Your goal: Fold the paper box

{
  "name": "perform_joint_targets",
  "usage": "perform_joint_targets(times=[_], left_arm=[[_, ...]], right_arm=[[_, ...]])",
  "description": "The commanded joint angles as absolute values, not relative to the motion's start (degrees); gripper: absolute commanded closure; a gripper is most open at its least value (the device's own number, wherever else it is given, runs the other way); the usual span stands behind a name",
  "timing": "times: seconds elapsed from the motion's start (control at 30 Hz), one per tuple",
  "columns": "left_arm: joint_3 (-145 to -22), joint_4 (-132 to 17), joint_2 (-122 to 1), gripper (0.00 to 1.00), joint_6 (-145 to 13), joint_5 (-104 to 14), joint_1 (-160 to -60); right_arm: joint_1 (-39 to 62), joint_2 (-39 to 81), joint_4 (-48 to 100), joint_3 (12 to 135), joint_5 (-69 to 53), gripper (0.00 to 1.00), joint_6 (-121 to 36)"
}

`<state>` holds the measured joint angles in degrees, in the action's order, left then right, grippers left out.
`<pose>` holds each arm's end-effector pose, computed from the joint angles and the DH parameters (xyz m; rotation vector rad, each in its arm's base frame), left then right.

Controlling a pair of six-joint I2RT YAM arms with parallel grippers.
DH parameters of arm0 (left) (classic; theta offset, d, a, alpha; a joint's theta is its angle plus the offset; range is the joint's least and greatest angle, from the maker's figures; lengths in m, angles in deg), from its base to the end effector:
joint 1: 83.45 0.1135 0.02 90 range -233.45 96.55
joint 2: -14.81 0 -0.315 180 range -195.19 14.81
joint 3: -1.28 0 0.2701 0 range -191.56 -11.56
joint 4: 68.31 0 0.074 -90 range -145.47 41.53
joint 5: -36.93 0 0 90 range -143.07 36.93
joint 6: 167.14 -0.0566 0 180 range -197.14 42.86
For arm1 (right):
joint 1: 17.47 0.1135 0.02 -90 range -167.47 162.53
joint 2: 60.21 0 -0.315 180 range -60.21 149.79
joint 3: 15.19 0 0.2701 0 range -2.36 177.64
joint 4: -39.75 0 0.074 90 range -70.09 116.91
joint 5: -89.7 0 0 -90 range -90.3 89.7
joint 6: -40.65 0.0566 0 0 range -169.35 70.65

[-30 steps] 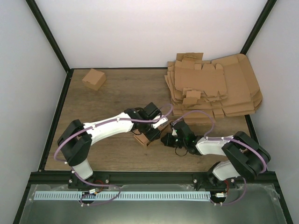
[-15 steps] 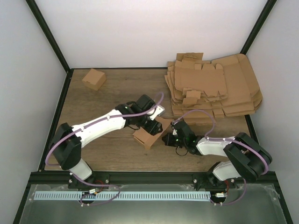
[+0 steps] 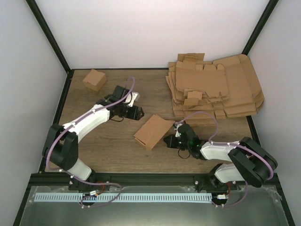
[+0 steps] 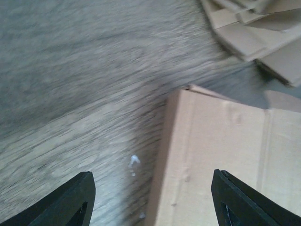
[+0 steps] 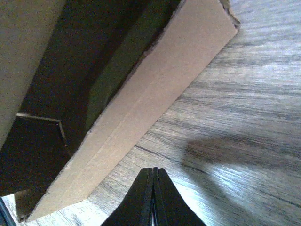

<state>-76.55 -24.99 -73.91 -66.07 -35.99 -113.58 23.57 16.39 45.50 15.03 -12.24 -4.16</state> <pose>0.2971 -0.1916 0.2735 0.5511 2.5263 -0.6564 0.1669 0.1608 0.1401 -0.0293 2.4777 0.9665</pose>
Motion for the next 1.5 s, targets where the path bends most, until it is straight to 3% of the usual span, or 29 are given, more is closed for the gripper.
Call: perform_joint_targets(times=[0.0,0.2,0.33,0.63,0.9,1.33,1.47], left_arm=[[-73.5,-29.7,-77.3,0.30,-64.8,-33.8,-110.6],[-72.1,-33.0,-81.3,0.31,-65.3,-27.0,-109.4],[-71.7,-33.3,-84.1,0.41,-66.1,-21.8,-109.4],[-68.9,-35.4,-85.8,0.44,-63.3,-21.9,-109.9],[-66.1,-38.4,-86.3,0.60,-60.9,-20.8,-112.4],[-63.1,-41.7,-85.8,0.60,-58.2,-16.4,-114.5],[-63.1,-41.1,-84.6,0.53,-57.4,-19.1,-114.4]], right_arm=[[23.9,15.2,49.1,15.0,-12.1,0.98,-4.0],[23.9,16.2,51.1,15.0,-13.6,0.98,-3.4],[23.9,17.0,53.6,14.5,-15.0,0.98,-2.5],[23.9,19.1,54.7,15.4,-16.0,0.98,-2.4],[23.9,20.6,55.1,16.0,-17.0,0.98,-2.6],[23.9,21.2,56.7,15.9,-18.1,0.98,-2.8],[23.9,20.2,55.8,15.3,-16.6,0.97,-2.8]])
